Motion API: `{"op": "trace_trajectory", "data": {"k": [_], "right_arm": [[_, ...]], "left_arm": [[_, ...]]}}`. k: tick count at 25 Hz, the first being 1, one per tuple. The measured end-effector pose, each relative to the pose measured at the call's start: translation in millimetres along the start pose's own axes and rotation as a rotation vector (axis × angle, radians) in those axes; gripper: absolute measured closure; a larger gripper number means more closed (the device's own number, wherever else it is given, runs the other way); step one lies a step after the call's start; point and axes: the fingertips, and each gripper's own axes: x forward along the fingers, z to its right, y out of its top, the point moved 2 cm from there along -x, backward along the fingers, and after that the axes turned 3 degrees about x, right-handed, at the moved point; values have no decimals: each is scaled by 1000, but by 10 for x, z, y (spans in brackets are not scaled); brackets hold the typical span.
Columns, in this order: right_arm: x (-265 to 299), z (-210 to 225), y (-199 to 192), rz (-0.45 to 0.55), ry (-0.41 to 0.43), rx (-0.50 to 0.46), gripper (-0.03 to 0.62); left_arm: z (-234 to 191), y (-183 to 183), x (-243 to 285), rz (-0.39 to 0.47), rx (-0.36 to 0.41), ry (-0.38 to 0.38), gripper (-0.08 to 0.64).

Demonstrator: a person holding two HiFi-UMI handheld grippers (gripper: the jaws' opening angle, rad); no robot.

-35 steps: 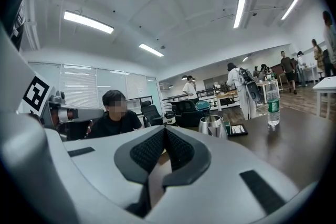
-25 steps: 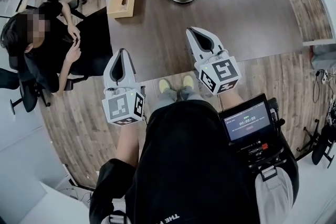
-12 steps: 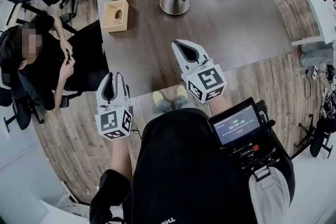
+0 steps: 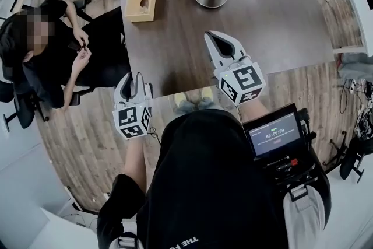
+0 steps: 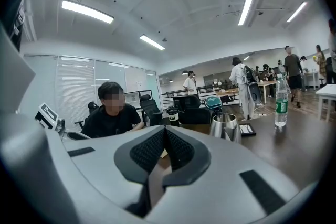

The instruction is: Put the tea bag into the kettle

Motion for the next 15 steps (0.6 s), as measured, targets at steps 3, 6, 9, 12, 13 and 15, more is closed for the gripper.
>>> {"op": "trace_trajectory", "data": {"k": [3, 6, 9, 12, 13, 15], "right_arm": [[59, -29, -31, -9, -1, -4, 586], [95, -47, -68, -18, -2, -7, 586], [122, -73, -92, -26, -3, -8, 586], [143, -92, -127, -38, -1, -10, 586], [145, -96, -141, -42, 0, -11, 586], [145, -102, -165, -46, -2, -12, 586]], "left_arm": [[-76, -161, 28, -36, -11, 3, 486], [-107, -358, 57, -82, -20, -7, 465], [-130, -576, 82, -140, -14, -17, 450], [-108, -810, 122, -215, 3, -28, 381], [-98, -879, 135, -236, 6, -29, 364], [-86, -996, 157, -266, 6, -30, 359]]}}
